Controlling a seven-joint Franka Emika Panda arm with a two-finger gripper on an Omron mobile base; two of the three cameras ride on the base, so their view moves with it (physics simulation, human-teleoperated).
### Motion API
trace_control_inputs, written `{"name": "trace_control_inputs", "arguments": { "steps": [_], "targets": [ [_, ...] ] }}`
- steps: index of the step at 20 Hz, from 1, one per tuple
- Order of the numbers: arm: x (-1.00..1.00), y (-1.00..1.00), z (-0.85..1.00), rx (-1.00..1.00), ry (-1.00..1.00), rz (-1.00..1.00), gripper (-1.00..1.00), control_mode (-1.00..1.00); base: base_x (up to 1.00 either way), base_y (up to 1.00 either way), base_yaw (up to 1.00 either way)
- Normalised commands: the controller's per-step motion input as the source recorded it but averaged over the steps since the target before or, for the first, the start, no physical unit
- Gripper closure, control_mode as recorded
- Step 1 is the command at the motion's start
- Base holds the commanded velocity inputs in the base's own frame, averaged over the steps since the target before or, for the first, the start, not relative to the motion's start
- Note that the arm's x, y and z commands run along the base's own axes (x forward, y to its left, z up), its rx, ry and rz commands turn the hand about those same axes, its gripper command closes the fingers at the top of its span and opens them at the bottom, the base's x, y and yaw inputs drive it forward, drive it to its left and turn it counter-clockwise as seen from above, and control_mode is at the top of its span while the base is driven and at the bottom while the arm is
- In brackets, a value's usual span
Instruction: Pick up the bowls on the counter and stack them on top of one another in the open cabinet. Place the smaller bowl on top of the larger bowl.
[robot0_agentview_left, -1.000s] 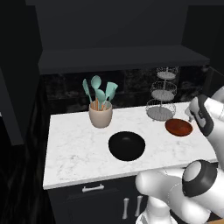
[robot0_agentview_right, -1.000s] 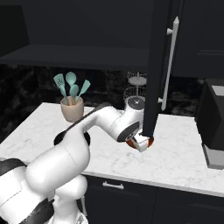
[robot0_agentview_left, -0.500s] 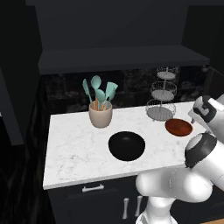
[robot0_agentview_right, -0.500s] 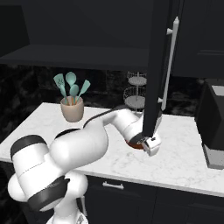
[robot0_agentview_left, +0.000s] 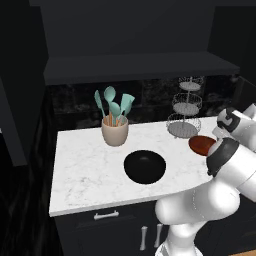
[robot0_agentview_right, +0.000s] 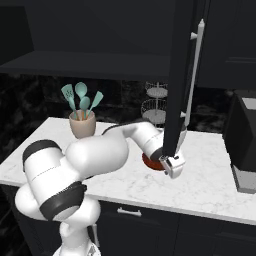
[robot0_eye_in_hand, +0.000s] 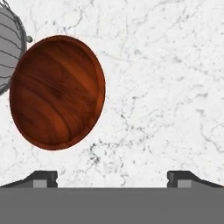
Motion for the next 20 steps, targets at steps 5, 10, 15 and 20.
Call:
{"name": "trace_control_inputs", "arguments": {
  "steps": [5, 10, 15, 20],
  "targets": [
    [0.01, 0.00, -0.35, 0.00, 0.08, 0.00, -1.00, -1.00, 0.00, 0.00, 0.00],
    [0.18, 0.00, -0.20, 0.00, 0.00, 0.00, -1.00, -1.00, 0.00, 0.00, 0.00],
    [0.27, 0.00, -0.16, 0.00, 0.00, 0.00, -1.00, -1.00, 0.00, 0.00, 0.00],
    [0.27, 0.00, -0.15, 0.00, 0.00, 0.00, -1.00, -1.00, 0.00, 0.00, 0.00]
  ]
}}
